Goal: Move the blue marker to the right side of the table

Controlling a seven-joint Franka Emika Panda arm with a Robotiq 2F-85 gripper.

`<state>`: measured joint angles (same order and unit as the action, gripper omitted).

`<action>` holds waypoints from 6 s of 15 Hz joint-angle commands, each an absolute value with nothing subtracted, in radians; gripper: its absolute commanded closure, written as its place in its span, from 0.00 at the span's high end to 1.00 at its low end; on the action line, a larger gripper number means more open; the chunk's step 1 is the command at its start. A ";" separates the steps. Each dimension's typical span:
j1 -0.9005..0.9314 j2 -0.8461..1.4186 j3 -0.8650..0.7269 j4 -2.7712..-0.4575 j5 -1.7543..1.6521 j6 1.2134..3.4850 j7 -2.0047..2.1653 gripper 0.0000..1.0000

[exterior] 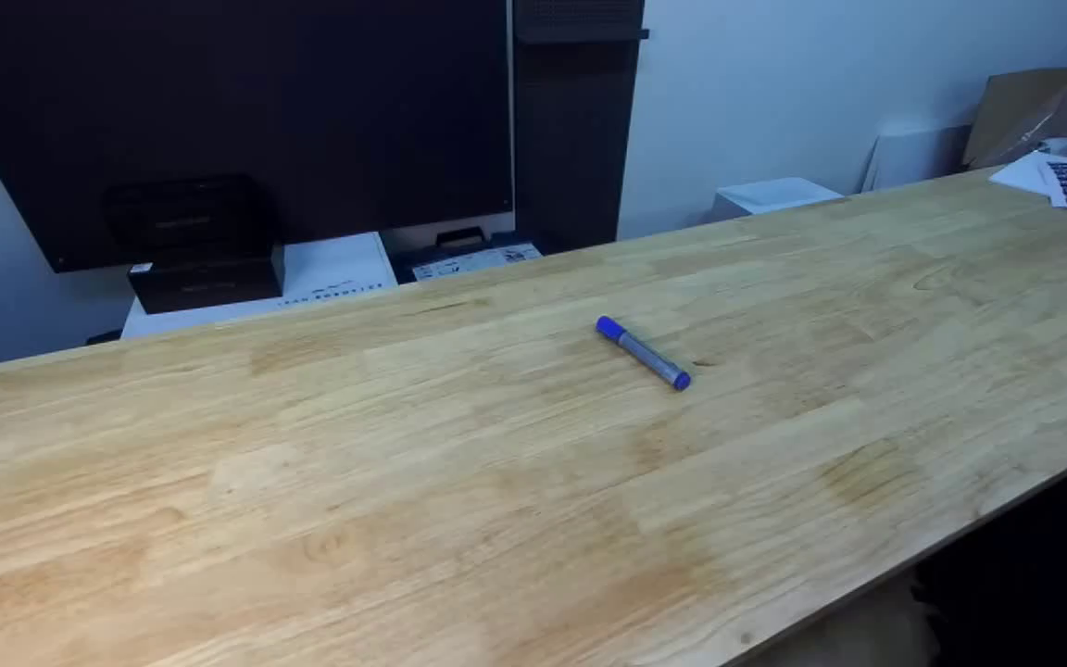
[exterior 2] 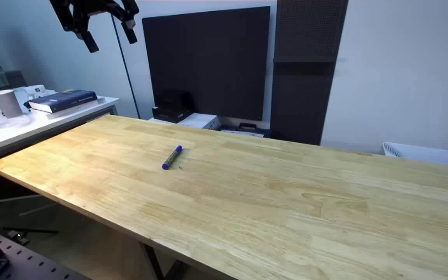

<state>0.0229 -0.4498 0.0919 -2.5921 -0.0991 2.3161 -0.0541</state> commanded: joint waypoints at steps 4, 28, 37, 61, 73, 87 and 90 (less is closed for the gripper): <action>0.035 -0.449 0.080 -2.590 -0.106 2.313 -0.049 1.00; -0.046 -0.016 -0.055 -2.467 -0.048 2.511 -0.100 1.00; -0.013 0.156 -0.021 -2.353 -0.180 2.557 -0.007 1.00; 0.063 0.482 0.008 -2.271 -0.049 2.793 0.010 1.00; -0.012 0.682 0.026 -2.094 -0.034 2.710 -0.085 1.00; 0.083 0.740 0.007 -1.933 -0.094 2.577 -0.071 0.75; 0.076 0.758 0.007 -1.918 -0.092 2.568 -0.077 0.60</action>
